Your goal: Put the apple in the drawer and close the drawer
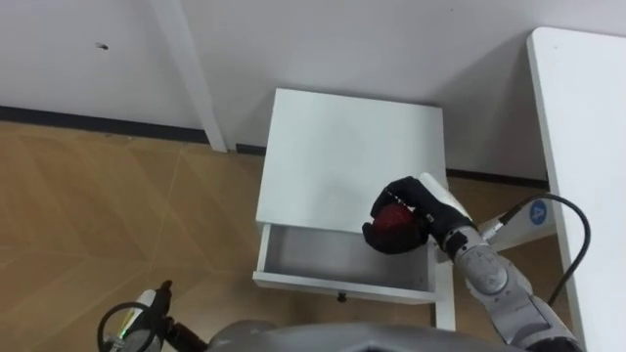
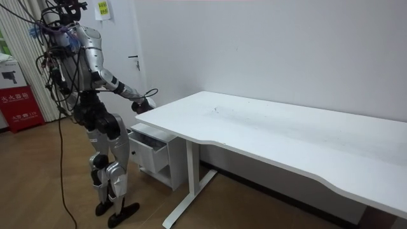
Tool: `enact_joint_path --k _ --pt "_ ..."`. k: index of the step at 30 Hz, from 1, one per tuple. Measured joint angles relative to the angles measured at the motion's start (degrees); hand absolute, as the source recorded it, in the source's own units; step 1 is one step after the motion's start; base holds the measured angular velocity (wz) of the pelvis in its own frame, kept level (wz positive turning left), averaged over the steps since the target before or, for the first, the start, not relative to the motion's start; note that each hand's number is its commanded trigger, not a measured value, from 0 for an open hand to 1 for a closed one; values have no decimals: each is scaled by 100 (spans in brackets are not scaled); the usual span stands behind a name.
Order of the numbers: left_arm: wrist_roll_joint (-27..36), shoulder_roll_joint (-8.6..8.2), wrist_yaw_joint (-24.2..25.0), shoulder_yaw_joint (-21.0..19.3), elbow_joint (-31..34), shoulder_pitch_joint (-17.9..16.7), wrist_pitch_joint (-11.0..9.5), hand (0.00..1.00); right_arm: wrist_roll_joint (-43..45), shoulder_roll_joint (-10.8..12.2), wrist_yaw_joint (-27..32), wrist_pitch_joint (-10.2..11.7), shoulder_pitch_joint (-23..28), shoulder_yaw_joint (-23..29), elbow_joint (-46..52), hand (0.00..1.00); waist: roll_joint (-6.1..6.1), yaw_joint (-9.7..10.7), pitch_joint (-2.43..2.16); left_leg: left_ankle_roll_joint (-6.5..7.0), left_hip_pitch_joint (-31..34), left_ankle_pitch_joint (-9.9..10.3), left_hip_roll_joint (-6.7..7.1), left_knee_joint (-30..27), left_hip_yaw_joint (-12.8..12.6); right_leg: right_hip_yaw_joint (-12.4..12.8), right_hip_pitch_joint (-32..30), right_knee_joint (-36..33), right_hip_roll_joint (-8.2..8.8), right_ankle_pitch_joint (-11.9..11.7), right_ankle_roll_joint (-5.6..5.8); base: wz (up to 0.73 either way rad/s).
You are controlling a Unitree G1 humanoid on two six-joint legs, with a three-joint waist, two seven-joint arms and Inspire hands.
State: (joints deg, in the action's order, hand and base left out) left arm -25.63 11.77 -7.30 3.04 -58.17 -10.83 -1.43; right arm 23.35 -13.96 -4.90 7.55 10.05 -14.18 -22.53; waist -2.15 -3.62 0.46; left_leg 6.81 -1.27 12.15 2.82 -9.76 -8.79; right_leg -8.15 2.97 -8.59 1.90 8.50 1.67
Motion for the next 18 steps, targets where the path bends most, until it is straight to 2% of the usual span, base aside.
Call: enact_joint_path --k 5,6,7,8,18 --pt "-38 0 78 -1 1 -17 -13 0 3 13 -33 0 0 -32 0 100 -1 -14 0 0 9 0 0 -8 12 -31 -2 0 1 0 0 1" --pt "-48 0 108 -2 2 -16 -13 0 3 17 -39 0 0 -32 0 92 -3 -14 -1 0 12 0 0 -8 17 -52 -2 0 1 0 0 0" --pt "-57 0 134 -5 2 -15 -13 0 4 18 -47 0 0 -32 0 7 -4 -12 -2 0 12 0 0 -8 21 -61 -2 -1 2 0 0 0" --pt "-100 0 155 -5 2 -13 -20 0 5 19 -78 0 1 -32 -1 0 -6 -12 -3 0 13 0 0 -9 29 -72 -1 -1 2 0 0 4" --pt "-155 -1 149 -10 4 9 -118 0 325 60 -107 63 18 -29 -181 0 -2 -8 1 0 26 0 0 -12 70 -74 -5 1 1 0 0 2"
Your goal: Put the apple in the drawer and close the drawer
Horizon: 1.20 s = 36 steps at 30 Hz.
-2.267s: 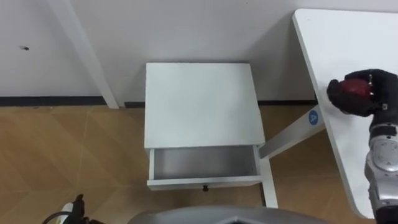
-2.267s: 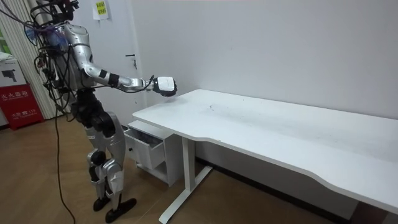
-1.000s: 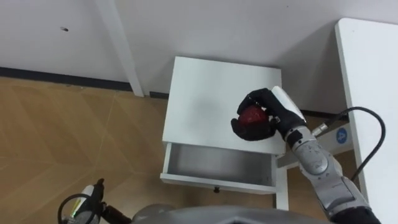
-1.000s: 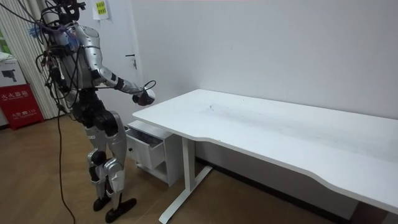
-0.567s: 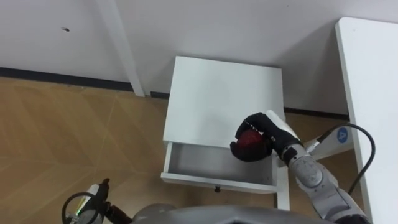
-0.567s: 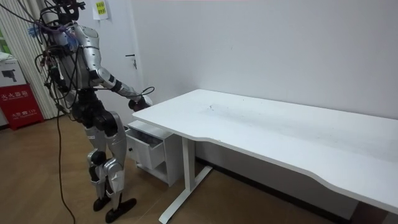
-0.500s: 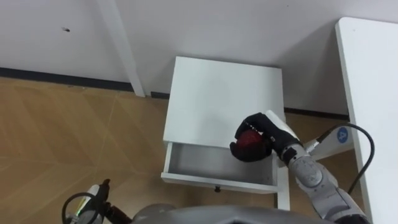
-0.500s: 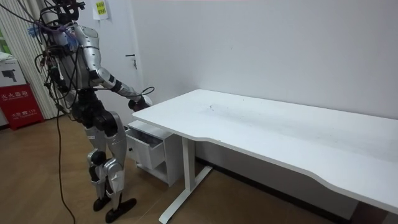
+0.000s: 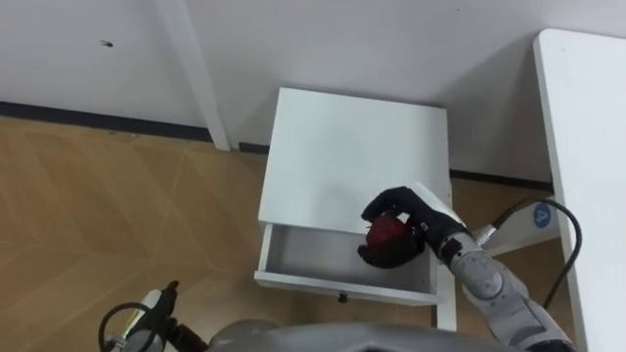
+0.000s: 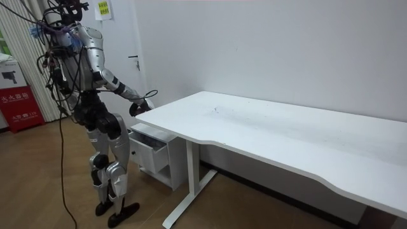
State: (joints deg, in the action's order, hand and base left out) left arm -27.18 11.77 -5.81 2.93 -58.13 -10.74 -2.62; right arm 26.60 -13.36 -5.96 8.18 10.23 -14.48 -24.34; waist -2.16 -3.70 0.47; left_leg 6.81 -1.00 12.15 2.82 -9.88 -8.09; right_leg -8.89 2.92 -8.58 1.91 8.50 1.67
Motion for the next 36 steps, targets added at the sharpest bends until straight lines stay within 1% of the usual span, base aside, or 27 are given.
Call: enact_joint_path --k 4,5,11,14,19,22,23,24,26,28,31,33,34,35,36 --pt "-3 0 0 -2 1 0 -36 0 120 7 -3 17 0 5 -6 0 -5 17 -1 0 7 0 0 0 16 2 0 0 -1 0 0 1" --pt "-5 0 -3 -3 1 -1 -41 0 137 11 -3 54 0 9 -6 0 -11 18 -3 0 9 0 0 0 20 3 -1 0 -2 1 0 0" --pt "-6 0 -26 -13 1 -5 -49 0 288 41 -1 84 -1 17 -133 0 -60 22 -28 0 11 0 1 -11 22 11 4 0 -1 1 0 0" --pt "-5 -3 -30 -49 1 -7 -50 0 309 72 -1 104 11 26 -208 0 -77 16 -22 0 17 0 1 -17 19 33 2 0 -2 0 0 0" --pt "-6 -3 -40 -50 1 -10 -62 0 321 93 -1 120 10 55 -207 0 -66 18 -15 0 25 0 1 -22 24 37 0 1 -4 0 0 0" --pt "-2 -31 -85 -49 1 -10 -75 0 319 94 0 126 9 79 -217 0 -68 25 -15 0 26 0 2 -20 23 45 -3 1 -4 0 0 0" --pt "-1 -45 -106 -50 1 -8 -90 0 316 99 1 143 9 101 -246 0 -68 26 -16 0 25 0 2 -20 23 63 -3 1 -6 0 0 0" --pt "-1 -54 -126 -51 1 -6 -121 0 298 114 20 223 1 163 -353 0 -70 28 -16 0 27 0 3 -21 23 75 -6 1 -5 0 0 0" --pt "1 -68 -154 -62 1 -2 -163 0 293 122 63 240 0 244 -486 0 -85 26 -24 0 31 0 3 -21 24 74 -9 1 -4 0 0 0" --pt "9 -72 -154 -63 0 -5 -163 0 259 122 139 240 0 273 -564 0 -86 30 -25 0 31 0 5 -25 24 72 -7 0 -3 0 0 0" --pt "45 -75 -175 -83 -71 -9 -177 0 -95 156 262 342 -11 437 -933 0 -94 60 -32 0 19 0 9 -56 28 70 20 -3 6 1 0 1" --pt "76 -87 -292 -142 -140 -9 -183 0 -640 220 421 340 -9 688 -1412 0 -101 78 -35 0 24 0 14 -106 32 21 29 -40 24 8 3 4" --pt "74 -101 -302 -198 -146 -22 -183 0 -750 226 470 349 46 768 -1537 0 -104 97 -37 0 19 0 22 -109 28 11 12 -87 39 32 8 6" --pt "70 -126 -357 -300 -200 -39 -182 0 -894 257 567 321 46 993 -1776 0 -108 182 -28 6 20 4 70 -156 30 -1 -99 -384 111 159 32 0" --pt "69 -149 -365 -383 -277 -22 -175 0 -981 246 687 262 71 1251 -1943 0 -69 242 -26 54 34 33 100 -233 22 -37 -403 -1074 206 320 79 0"
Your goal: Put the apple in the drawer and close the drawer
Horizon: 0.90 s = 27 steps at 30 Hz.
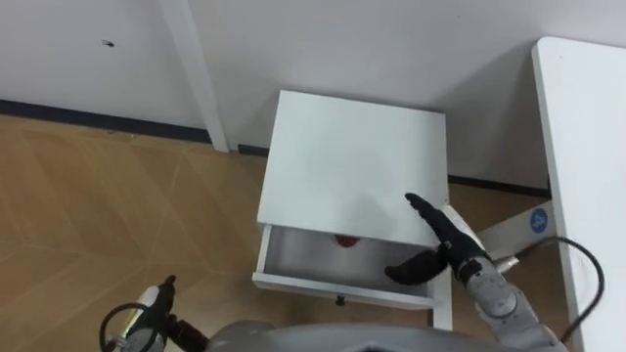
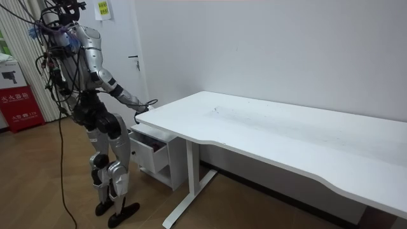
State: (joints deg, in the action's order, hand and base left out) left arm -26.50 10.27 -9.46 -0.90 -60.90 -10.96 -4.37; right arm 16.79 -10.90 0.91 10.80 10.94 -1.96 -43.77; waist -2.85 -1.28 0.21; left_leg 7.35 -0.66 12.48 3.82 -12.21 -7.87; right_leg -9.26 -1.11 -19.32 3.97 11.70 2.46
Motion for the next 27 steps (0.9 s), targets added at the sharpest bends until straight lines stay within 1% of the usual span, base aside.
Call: enact_joint_path --k 1,2,3,4,5,6,7,8,9,10,11,12,13,14,15,16,17,18,19,20,21,22,23,25,26,27 --pt "-2 -14 3 -60 -21 -6 1 0 -68 -4 75 -27 -1 141 -108 0 49 35 13 32 4 22 -4 -46 -5 -28 -213 -463 35 24 21 -3" --pt "2 -2 5 -184 -103 10 -6 0 -107 -10 259 -105 -1 403 -294 0 84 113 25 60 13 39 18 -109 -56 -3 -798 -1636 143 -64 17 0" --pt "2 9 -1 -259 -159 39 -9 0 -123 -19 341 -111 36 532 -373 0 98 154 19 112 23 71 35 -174 -72 50 -1139 -2290 211 -240 20 0" --pt "-3 27 -6 -362 -328 122 -13 0 -167 -74 483 -113 24 752 -634 0 154 212 8 192 100 121 47 -368 -107 252 -1895 -3359 303 -953 152 -19" --pt "14 68 1 -356 -482 183 -19 0 -280 -167 610 -99 -71 865 -911 0 306 260 19 273 272 211 -29 -620 -128 479 -2647 -4503 286 -1638 276 -23" --pt "38 111 4 -330 -621 269 1 0 -501 -232 730 -90 -91 946 -1113 0 435 338 60 303 399 295 -106 -866 -131 589 -3362 -6123 269 -1401 131 -18" --pt "77 119 6 -333 -661 300 12 0 -589 -278 786 -93 -63 942 -1200 0 495 352 63 309 455 331 -171 -962 -124 615 -3698 -6853 223 -1228 46 -5" --pt "134 131 5 -349 -676 329 36 0 -661 -345 829 -153 -24 936 -1314 0 638 365 90 287 529 399 -303 -1072 -127 626 -4141 -7805 163 -956 -52 -6" --pt "167 153 7 -347 -666 308 89 0 -744 -384 853 -235 -18 847 -1421 0 693 395 106 268 544 426 -337 -1141 -87 647 -4310 -8024 202 -784 -31 -5" --pt "166 169 7 -353 -663 294 130 0 -771 -387 865 -282 -14 774 -1461 0 696 401 112 260 544 456 -332 -1168 -76 676 -4284 -7905 229 -729 -3 0" --pt "169 192 2 -354 -655 239 158 0 -860 -373 870 -323 -51 685 -1651 0 699 409 105 232 533 482 -294 -1191 -67 711 -3996 -7154 300 -679 48 9" --pt "213 202 -4 -343 -641 200 154 0 -993 -363 870 -385 -98 605 -1798 0 670 405 93 234 533 485 -255 -1216 -45 722 -3431 -5957 298 -635 116 12" --pt "221 211 -2 -342 -641 163 158 0 -1033 -363 872 -416 -108 539 -1865 0 646 409 96 221 536 480 -209 -1213 -11 710 -3115 -5239 301 -599 165 22" --pt "227 220 -4 -347 -636 109 203 0 -1100 -340 852 -474 -106 526 -1990 0 561 393 86 198 541 469 -142 -1197 2 714 -2441 -3940 302 -551 216 19" --pt "231 226 -4 -346 -596 65 282 0 -1176 -307 847 -539 -117 529 -2056 0 421 337 67 99 538 411 -23 -1064 2 682 -1836 -2808 291 -481 263 15" --pt "241 227 -6 -346 -590 60 303 0 -1210 -289 850 -547 -123 535 -2065 0 363 283 64 33 538 371 7 -991 -7 631 -1581 -2286 280 -426 275 -9" --pt "348 224 -13 -345 -579 50 310 0 -1260 -250 850 -540 -152 539 -2068 0 250 172 31 -104 522 288 25 -816 -46 574 -1165 -1399 191 -343 249 -19" --pt "485 227 -23 -348 -552 47 320 0 -1340 -199 848 -500 -190 536 -2084 0 191 88 -2 -228 513 213 27 -660 -49 571 -761 -579 89 -421 171 -20" --pt "537 233 -42 -351 -536 45 323 0 -1402 -166 844 -469 -202 535 -2110 0 112 62 -13 -282 500 180 41 -582 -54 527 -594 -218 81 -459 134 -12" --pt "596 234 -95 -354 -499 34 356 0 -1511 -106 827 -442 -221 535 -2139 0 0 7 -15 -356 466 131 64 -465 -57 418 -314 354 78 -493 104 -3" --pt "627 230 -117 -354 -483 24 369 0 -1576 -79 817 -440 -232 535 -2156 0 -51 -9 -15 -379 440 110 68 -428 -56 377 -196 563 69 -506 106 0" --pt "681 209 -121 -353 -465 15 418 0 -1693 -50 789 -432 -272 537 -2244 0 -95 -11 -27 -386 377 105 40 -385 -26 283 -12 831 29 -568 109 9" --pt "681 197 -121 -342 -437 28 448 0 -1704 -30 756 -431 -308 536 -2328 0 -113 0 -39 -387 298 106 -1 -333 -8 262 105 951 -27 -605 65 7" --pt "702 179 -124 -332 -422 86 447 0 -1709 -19 684 -419 -339 536 -2389 0 -104 3 -34 -380 233 102 -42 -256 -7 266 173 998 -85 -606 62 -2" --pt "732 170 -124 -332 -422 120 443 0 -1723 -13 621 -413 -402 535 -2402 0 -73 5 -23 -322 200 68 -57 -195 5 263 253 1061 -116 -600 51 0" --pt "754 171 -128 -336 -422 142 436 0 -1724 13 605 -399 -405 540 -2420 0 -54 72 -17 -241 153 23 -58 -114 16 260 279 1090 -131 -574 11 4"
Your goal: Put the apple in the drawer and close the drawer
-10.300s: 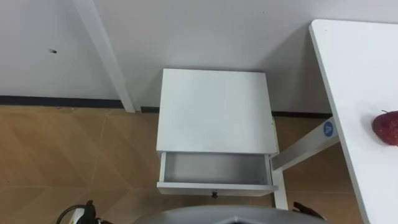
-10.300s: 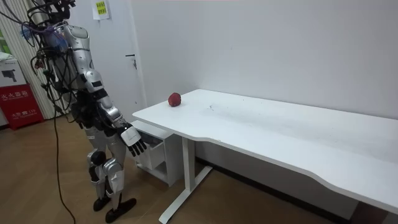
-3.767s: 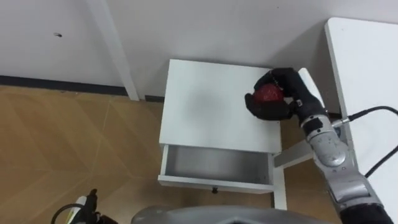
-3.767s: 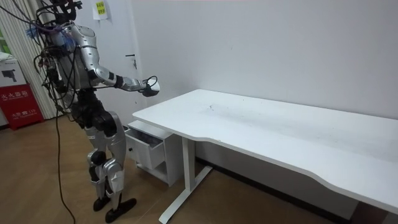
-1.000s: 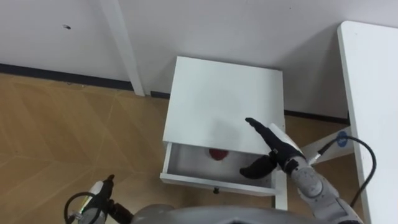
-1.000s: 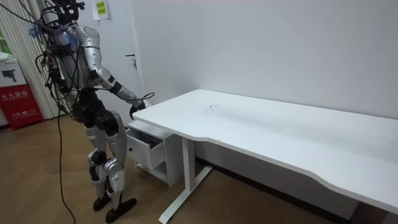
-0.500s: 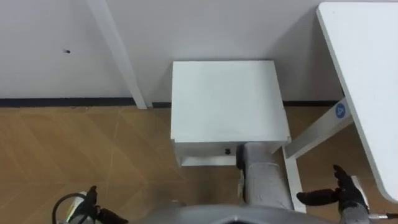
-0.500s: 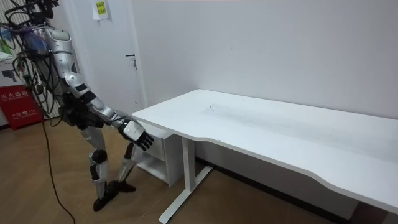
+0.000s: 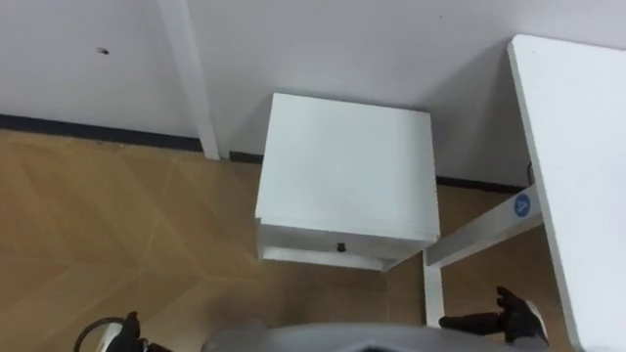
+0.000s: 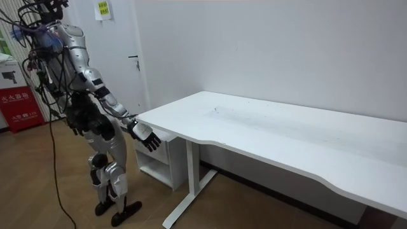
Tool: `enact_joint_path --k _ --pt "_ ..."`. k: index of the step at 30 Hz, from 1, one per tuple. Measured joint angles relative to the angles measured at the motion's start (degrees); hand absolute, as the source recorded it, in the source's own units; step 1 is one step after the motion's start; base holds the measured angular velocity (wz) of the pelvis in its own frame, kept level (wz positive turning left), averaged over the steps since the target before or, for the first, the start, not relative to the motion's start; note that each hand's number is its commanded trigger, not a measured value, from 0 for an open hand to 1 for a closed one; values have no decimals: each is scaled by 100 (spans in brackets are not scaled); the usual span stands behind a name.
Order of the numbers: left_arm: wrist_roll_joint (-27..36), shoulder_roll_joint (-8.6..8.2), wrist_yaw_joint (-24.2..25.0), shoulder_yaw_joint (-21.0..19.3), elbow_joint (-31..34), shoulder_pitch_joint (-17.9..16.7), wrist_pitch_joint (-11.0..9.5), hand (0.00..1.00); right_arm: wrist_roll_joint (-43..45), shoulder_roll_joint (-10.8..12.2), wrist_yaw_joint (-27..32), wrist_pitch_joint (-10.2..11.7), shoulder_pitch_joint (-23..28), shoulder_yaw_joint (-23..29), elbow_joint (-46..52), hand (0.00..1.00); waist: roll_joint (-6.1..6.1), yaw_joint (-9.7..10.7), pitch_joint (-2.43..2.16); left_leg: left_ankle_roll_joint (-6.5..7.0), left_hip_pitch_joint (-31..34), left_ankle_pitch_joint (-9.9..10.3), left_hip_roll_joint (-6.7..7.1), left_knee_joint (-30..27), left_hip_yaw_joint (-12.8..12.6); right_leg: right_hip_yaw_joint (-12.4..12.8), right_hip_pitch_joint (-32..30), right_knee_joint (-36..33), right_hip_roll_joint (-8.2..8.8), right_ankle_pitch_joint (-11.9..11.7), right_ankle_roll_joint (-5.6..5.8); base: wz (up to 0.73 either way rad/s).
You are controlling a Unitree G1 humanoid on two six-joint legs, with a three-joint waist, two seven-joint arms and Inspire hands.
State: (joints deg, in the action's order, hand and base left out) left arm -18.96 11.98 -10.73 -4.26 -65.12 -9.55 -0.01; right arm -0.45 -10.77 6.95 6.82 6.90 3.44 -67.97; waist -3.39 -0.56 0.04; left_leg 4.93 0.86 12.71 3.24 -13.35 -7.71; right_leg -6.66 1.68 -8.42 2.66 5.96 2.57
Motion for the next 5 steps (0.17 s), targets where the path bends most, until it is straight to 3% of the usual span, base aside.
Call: enact_joint_path --k 2,5 --pt "69 0 -25 -4 2 60 -6 0 3 43 5 11 17 -1 -6 0 49 78 9 177 -71 -76 -23 144 16 -52 27 20 -42 12 -17 4" --pt "83 -23 -38 -8 0 108 -29 0 -21 86 -33 10 83 2 -66 0 75 110 14 202 -136 -89 -46 203 0 -58 64 64 -90 52 -79 -4"
